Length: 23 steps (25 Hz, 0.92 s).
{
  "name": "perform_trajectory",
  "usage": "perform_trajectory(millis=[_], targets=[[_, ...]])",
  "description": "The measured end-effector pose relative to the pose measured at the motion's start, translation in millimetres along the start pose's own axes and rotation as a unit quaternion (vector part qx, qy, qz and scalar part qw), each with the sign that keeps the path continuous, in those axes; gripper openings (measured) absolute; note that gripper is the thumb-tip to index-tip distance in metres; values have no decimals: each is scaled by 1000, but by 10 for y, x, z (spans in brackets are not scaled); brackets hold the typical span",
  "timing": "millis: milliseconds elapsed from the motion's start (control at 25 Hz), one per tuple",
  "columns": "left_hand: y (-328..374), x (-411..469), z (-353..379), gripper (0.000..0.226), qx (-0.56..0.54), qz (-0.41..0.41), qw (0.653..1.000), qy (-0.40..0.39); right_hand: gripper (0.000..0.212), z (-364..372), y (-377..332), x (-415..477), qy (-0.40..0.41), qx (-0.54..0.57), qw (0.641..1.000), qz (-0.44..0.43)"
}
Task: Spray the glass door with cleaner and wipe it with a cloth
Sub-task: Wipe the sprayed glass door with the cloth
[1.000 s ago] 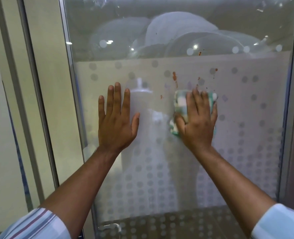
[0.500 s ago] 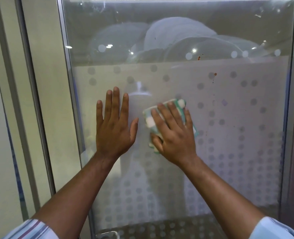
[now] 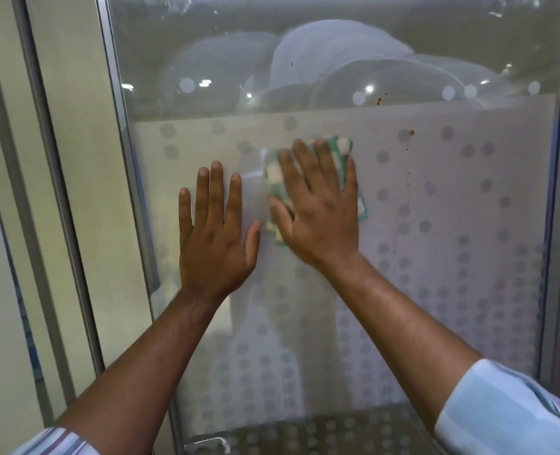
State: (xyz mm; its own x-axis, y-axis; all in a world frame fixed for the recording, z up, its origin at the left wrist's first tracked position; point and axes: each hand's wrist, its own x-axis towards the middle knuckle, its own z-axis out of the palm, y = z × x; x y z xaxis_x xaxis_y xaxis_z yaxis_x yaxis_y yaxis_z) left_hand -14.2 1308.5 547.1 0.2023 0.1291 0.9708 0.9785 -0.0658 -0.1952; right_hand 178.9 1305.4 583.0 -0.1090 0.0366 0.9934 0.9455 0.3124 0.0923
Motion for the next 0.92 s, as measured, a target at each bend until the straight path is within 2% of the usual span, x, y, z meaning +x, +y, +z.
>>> perform_trajectory(millis=[120,200,280,360,440,560,680,800,920], targets=[[-16,6,2,79,-3,4,1000,-4,68,-22,8,-815,-29,0,998,-64],[-20,6,-8,79,-2,2,1000,-5,70,-77,191,-1220,-41,-21,996,-71],[-12,-3,-5,78,1,-1,1000,-7,73,-101,444,-1235,-37,-41,998,-10],[-5,3,-3,78,5,-1,1000,-9,70,-72,571,-933,-5,-45,995,92],[-6,5,-8,78,4,-3,1000,-8,68,-34,496,-581,13,-32,990,135],[-7,1,10,78,4,3,1000,-4,70,-12,252,-472,5,-17,997,68],[-20,-13,22,79,-2,10,1000,-4,72,-80,122,-945,-26,2,999,-18],[-30,-24,34,78,-1,10,1000,-1,73,-103,268,-1494,-55,3,996,-71],[-24,-22,25,77,-12,9,1000,9,68,-141,638,-1689,-46,-11,995,-84]])
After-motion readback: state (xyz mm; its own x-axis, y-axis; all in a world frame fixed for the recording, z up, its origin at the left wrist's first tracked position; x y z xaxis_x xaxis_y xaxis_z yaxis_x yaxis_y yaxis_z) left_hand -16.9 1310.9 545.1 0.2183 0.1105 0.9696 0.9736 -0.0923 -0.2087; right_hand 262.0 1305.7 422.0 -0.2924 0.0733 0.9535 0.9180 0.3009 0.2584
